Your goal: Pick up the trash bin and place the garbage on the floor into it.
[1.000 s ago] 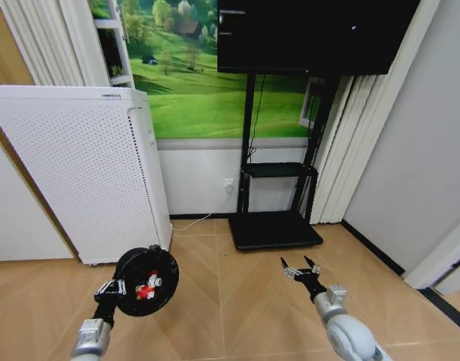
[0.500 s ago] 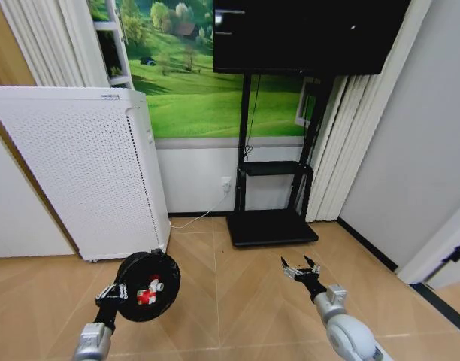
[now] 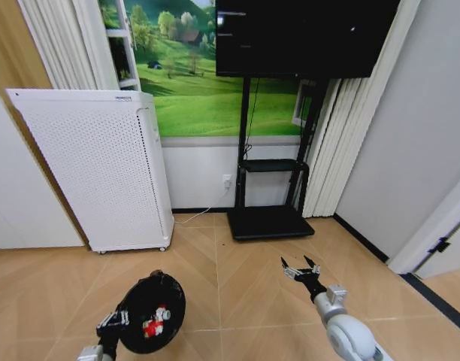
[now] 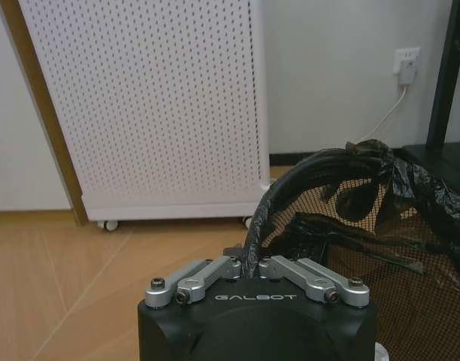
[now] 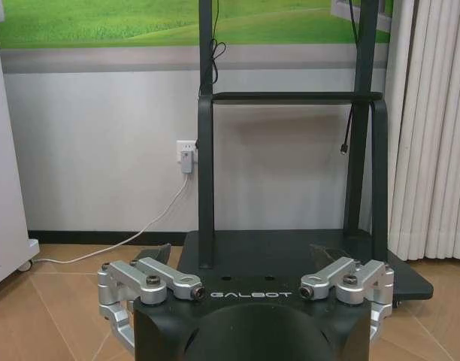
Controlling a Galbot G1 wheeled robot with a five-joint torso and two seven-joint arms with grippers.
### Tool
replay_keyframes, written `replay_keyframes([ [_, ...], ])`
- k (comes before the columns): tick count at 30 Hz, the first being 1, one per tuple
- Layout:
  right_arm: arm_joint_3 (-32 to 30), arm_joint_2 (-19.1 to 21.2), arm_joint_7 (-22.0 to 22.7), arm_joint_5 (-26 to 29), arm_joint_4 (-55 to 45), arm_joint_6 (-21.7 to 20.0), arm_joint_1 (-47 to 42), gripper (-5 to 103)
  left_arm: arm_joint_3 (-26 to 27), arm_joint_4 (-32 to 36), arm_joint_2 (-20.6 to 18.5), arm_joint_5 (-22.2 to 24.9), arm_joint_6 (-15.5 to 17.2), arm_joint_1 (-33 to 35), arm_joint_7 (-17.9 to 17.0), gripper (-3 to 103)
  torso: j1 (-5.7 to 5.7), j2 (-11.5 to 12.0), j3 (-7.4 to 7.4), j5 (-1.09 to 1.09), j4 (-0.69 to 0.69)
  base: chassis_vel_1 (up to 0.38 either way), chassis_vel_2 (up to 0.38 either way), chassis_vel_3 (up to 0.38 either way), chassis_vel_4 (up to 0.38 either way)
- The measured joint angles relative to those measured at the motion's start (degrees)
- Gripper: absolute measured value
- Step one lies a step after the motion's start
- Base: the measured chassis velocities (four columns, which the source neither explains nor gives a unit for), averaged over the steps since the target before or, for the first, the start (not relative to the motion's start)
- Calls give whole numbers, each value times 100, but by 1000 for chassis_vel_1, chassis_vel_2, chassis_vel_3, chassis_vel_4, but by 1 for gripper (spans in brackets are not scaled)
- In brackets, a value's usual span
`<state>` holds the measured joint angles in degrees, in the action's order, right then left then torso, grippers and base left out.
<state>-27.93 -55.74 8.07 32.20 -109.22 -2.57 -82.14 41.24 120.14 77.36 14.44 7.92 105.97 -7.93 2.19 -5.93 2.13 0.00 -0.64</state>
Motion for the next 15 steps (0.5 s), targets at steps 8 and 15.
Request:
replay_keyframes([
  [8, 0, 0, 0, 0, -1, 0, 0, 100, 105, -408, -65, 219, 126, 22, -153, 4, 0, 0, -1, -1, 1, 0, 0, 0, 0],
  [15, 0, 0, 0, 0, -1, 0, 0, 100, 238, -647, -63, 185, 101, 41, -181, 4, 0, 0, -1, -1, 2, 0, 0, 0, 0],
])
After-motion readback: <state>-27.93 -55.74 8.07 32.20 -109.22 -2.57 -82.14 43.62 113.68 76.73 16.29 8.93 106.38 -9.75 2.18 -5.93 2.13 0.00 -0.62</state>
